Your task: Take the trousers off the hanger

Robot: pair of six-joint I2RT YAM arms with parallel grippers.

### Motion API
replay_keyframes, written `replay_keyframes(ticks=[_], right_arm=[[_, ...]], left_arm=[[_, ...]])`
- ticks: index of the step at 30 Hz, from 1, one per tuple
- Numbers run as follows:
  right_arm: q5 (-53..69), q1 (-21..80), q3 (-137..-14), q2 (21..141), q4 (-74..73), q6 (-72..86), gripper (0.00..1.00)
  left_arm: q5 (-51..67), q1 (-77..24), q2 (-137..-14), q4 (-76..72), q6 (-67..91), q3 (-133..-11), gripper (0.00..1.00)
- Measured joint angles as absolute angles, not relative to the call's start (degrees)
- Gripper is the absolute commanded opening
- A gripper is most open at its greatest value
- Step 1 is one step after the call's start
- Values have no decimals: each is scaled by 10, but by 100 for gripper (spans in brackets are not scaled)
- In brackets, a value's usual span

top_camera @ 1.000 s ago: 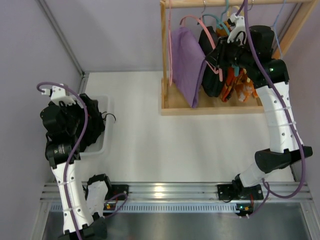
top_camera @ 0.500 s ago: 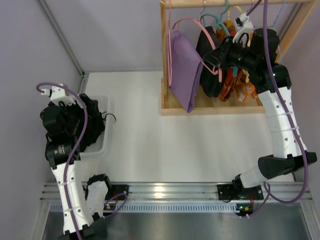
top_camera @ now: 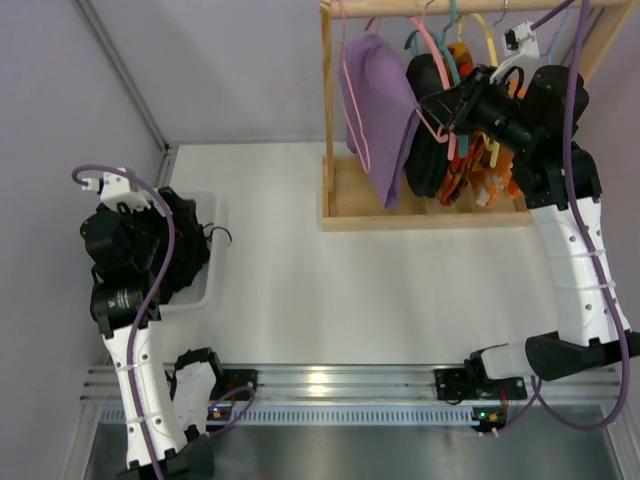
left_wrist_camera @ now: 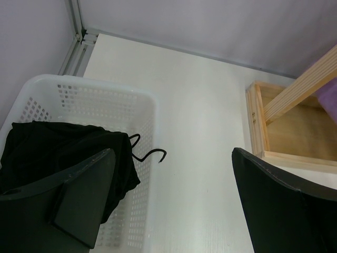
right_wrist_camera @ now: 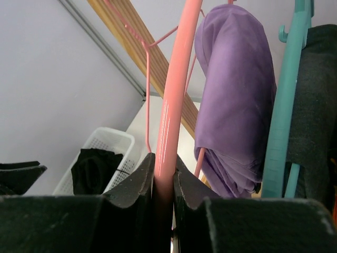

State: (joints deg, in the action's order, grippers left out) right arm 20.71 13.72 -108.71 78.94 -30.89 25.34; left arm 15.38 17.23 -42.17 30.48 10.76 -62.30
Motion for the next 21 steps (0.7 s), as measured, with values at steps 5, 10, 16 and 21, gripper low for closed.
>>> replay_keyframes(ticks=[5, 10, 16, 21], right_arm=[[206, 137, -1086, 787, -305, 262, 0], [207, 137, -1059, 767, -293, 262, 0], [216, 137, -1005, 699, -289, 259, 0], [225, 137, -966, 630, -295, 260, 0]], left_arm=[[157, 172, -424, 305, 108, -623, 99], [168, 172, -430, 305, 105, -624, 99], [182, 172, -441, 305, 102, -627, 99], [207, 172, -439, 300, 96, -627, 99]])
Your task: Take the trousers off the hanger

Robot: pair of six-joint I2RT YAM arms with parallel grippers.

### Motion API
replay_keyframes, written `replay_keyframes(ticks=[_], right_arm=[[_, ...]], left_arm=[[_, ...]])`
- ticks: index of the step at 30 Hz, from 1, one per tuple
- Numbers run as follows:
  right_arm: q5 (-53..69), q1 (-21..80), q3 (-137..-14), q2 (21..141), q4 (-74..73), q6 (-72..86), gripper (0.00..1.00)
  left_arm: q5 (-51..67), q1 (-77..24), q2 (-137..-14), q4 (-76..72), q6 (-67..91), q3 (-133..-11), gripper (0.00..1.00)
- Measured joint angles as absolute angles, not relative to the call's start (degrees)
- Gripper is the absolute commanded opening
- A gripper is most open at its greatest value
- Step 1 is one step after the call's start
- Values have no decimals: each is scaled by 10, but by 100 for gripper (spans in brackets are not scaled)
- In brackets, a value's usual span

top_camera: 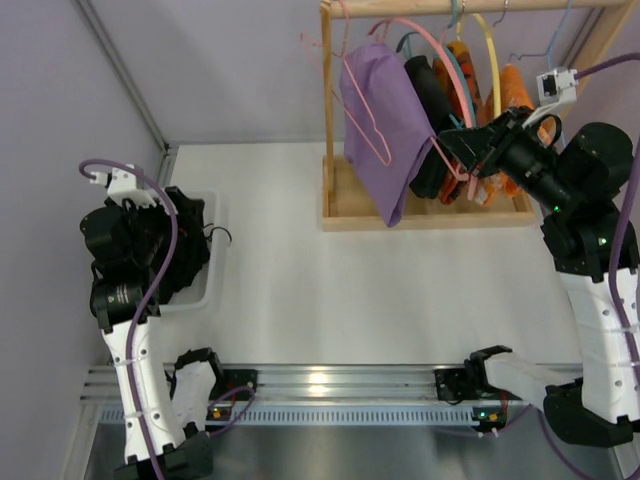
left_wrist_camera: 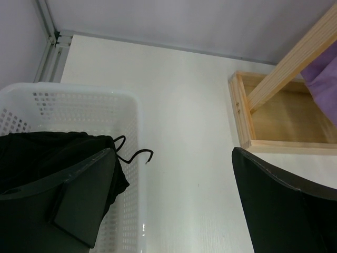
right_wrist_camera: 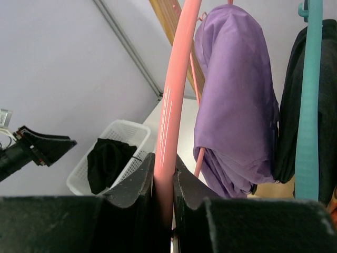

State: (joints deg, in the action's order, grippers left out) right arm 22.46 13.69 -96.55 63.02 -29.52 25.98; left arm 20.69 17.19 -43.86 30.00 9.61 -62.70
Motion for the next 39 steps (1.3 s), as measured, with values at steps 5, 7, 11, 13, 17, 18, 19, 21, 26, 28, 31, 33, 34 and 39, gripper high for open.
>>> replay_keyframes(ticks=[5, 7, 11, 13, 17, 18, 19, 21, 26, 28, 31, 33, 34, 39], right_arm=[[226, 137, -917, 561, -301, 261, 0], [225, 137, -888, 527, -307, 264, 0], [222, 137, -836, 465, -334, 271, 0], [219, 137, -822, 443, -354, 272, 0], [204, 137, -806, 408, -397, 273, 0], [201, 137, -802, 401, -404, 274, 0], [196, 137, -797, 393, -409, 275, 0], [184, 137, -795, 385, -423, 277, 0], [157, 137, -795, 374, -443, 288, 0], [152, 137, -795, 374, -443, 292, 0], [149, 136, -795, 375, -442, 300, 0], [149, 134, -795, 377, -442, 304, 0], [148, 133, -795, 379, -442, 307, 0], [144, 132, -795, 389, -442, 316, 0]], left_arm=[[260, 172, -429, 284, 74, -628, 99], [283, 172, -429, 273, 59, -628, 99], [316, 171, -437, 258, 32, -630, 99], [329, 169, -445, 255, 14, -635, 99], [321, 134, -463, 250, -30, -638, 99], [304, 109, -468, 249, -45, -637, 99], [277, 75, -472, 246, -62, -636, 99], [216, -11, -475, 235, -95, -627, 99], [77, -246, -517, 177, -153, -595, 96], [28, -309, -542, 155, -155, -595, 94], [-59, -408, -588, 103, -159, -590, 92], [-112, -479, -612, 68, -168, -585, 92], [-135, -517, -624, 56, -171, -584, 91], [-227, -684, -704, -29, -172, -584, 91]])
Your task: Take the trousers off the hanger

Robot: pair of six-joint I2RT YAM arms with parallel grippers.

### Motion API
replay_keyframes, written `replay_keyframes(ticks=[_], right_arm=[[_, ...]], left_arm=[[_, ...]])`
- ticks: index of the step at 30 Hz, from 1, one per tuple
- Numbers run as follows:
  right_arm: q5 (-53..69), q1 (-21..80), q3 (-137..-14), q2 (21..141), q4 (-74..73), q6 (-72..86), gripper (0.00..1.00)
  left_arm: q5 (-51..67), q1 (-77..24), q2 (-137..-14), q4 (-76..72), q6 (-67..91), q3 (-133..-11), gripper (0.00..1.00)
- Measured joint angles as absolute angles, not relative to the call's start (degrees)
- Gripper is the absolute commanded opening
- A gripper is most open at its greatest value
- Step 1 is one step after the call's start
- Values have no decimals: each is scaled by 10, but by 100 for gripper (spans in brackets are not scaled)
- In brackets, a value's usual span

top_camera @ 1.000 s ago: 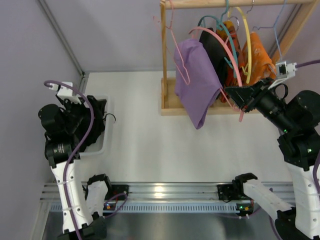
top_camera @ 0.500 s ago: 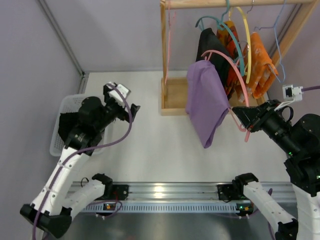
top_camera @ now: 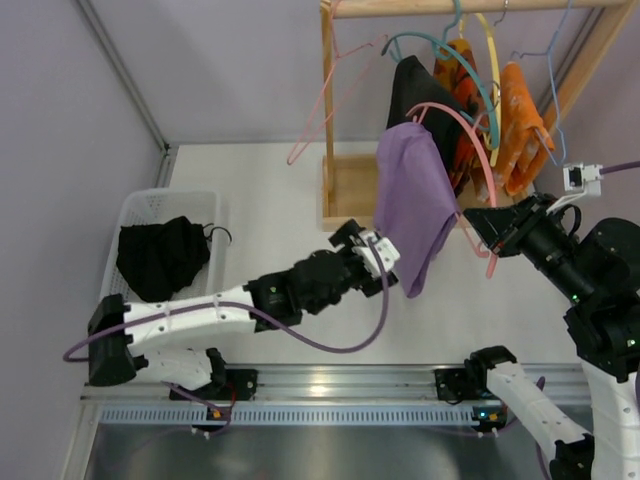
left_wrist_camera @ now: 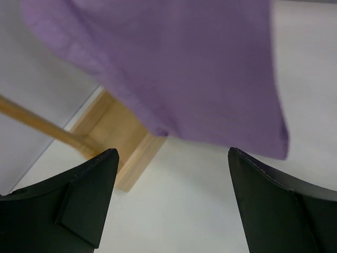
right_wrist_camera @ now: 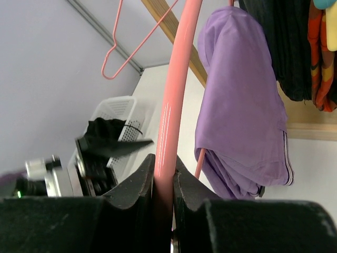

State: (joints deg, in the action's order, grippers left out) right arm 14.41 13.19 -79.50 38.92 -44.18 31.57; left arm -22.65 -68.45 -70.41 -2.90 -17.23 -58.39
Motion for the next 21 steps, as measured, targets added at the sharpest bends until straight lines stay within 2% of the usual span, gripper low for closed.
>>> replay_keyframes(ticks=[4, 7, 21], right_arm=[[136, 130, -795, 397, -442, 324, 0], [132, 130, -796, 402, -442, 331, 0], [132, 130, -797, 405, -442, 362, 0]], left_arm=[[-284, -781, -788, -95, -158, -585, 91], [-326, -817, -849, -108, -131, -610, 92], [-450, -844, -1008, -150, -56, -754, 93]])
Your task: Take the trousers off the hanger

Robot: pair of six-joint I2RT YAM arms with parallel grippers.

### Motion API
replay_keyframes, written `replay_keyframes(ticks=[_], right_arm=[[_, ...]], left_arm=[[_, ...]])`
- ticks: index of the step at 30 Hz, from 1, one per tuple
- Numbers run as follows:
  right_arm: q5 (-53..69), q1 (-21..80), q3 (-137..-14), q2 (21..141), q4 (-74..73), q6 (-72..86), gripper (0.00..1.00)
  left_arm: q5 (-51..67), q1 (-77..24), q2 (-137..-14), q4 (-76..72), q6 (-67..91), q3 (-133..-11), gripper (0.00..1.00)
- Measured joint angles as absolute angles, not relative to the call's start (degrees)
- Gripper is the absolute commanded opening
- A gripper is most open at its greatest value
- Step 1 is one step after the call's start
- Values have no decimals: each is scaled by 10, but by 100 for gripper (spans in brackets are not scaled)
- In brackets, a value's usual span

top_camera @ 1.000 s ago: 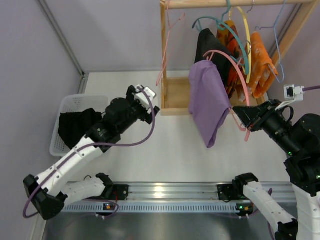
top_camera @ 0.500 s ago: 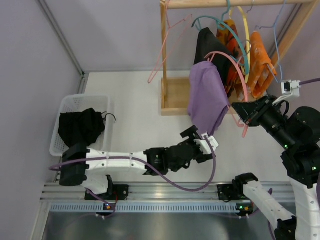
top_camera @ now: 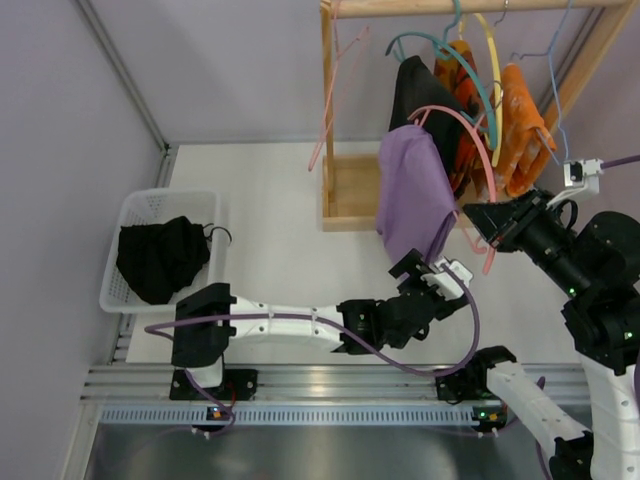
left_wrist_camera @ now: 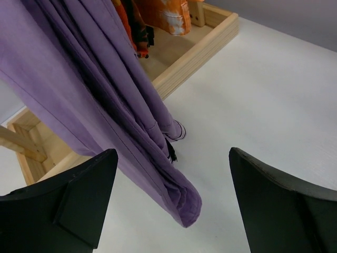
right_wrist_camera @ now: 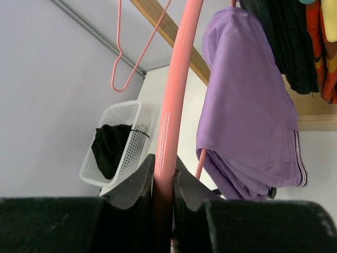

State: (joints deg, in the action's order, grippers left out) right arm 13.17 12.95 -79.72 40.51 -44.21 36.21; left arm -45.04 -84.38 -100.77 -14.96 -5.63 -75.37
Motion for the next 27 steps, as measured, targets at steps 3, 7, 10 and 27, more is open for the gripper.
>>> replay_keyframes(ticks=[3, 7, 10, 27], right_arm=[[132, 130, -804, 405, -443, 363, 0], [132, 130, -816, 406, -446, 365, 0], [133, 130, -819, 406, -447, 366, 0], [136, 130, -818, 395, -446, 366, 0]], left_arm=[[-470, -837, -1023, -147, -51, -762, 91], [-476, -809, -1029, -92, -4, -781, 89], [-477, -776, -1029, -70, 17, -782, 88], [-451, -741, -940, -56, 1, -692, 89]])
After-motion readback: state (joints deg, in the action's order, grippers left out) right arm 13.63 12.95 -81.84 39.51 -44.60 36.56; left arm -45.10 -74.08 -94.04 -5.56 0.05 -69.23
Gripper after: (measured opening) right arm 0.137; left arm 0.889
